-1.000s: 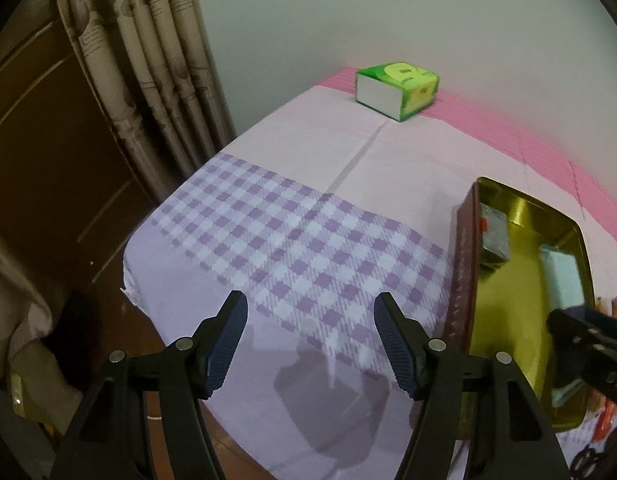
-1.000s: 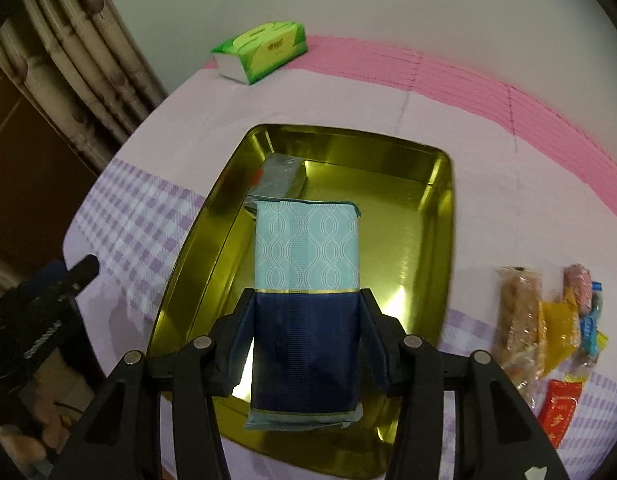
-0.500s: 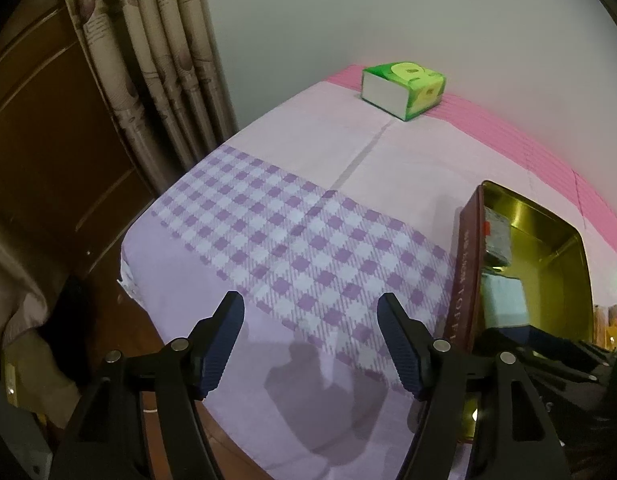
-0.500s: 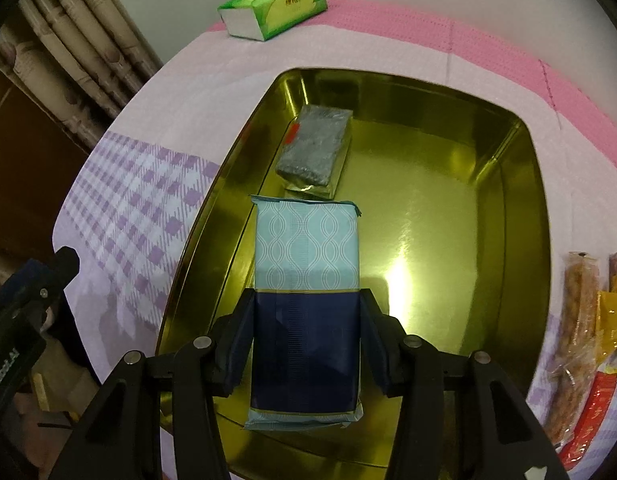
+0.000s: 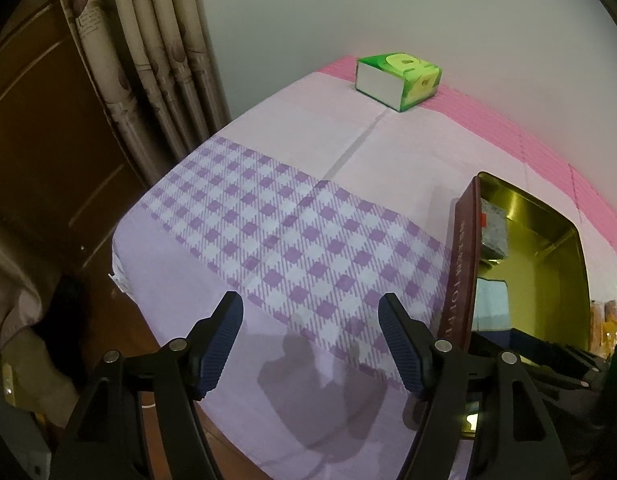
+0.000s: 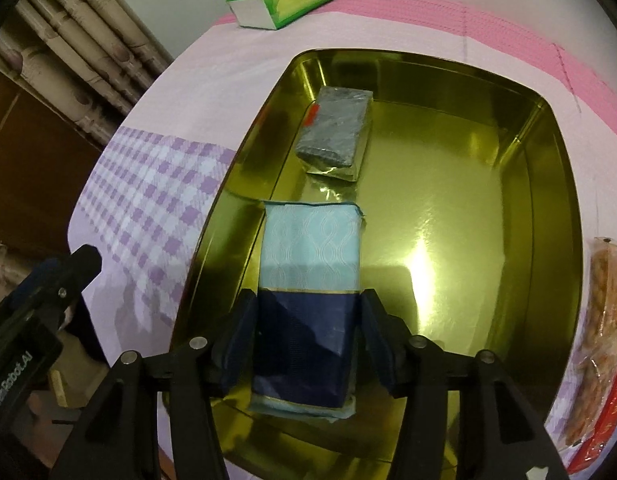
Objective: Organize snacks
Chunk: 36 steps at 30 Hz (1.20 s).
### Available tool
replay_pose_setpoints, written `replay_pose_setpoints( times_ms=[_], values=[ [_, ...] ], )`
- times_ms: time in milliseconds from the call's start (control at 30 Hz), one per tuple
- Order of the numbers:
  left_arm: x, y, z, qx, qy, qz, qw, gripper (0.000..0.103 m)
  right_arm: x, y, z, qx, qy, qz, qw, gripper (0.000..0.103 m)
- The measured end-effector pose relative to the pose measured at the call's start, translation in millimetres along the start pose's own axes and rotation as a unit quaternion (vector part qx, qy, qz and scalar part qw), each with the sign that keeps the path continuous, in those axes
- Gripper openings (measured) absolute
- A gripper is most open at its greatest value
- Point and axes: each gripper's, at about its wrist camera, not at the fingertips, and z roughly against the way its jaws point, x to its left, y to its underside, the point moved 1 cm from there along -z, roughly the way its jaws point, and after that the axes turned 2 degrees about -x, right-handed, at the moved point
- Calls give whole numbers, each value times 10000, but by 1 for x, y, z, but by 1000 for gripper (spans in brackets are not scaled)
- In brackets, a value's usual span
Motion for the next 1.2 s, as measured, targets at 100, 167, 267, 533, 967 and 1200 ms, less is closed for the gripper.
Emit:
replay_pose_setpoints(
  times_ms=[100,167,267,533,967,1200],
  values=[
    [-2,-1,1,-12,0,-18,10000,71,0,4,8,-66,-4,84,9999,54],
    [-3,-1,0,-18,-20,-24,10000,71,-1,6,16,-153,34,176,9997,56],
    [-2,-1,1,-11,-27,-9,10000,71,-6,12,35,-322,85,358,9988,57],
    [-3,0,4,-35,-92,-52,9999,71,-48,37,100,-778,445,654,9938,59],
    [-18,2,10,-163,-215,-296,9992,71,-217,107,144,-504,1736,-626,9815,62],
    [-40,7,19,-200,-158,-564,9981,71,-236,126,131,-321,1631,-852,9824,66]
  ],
)
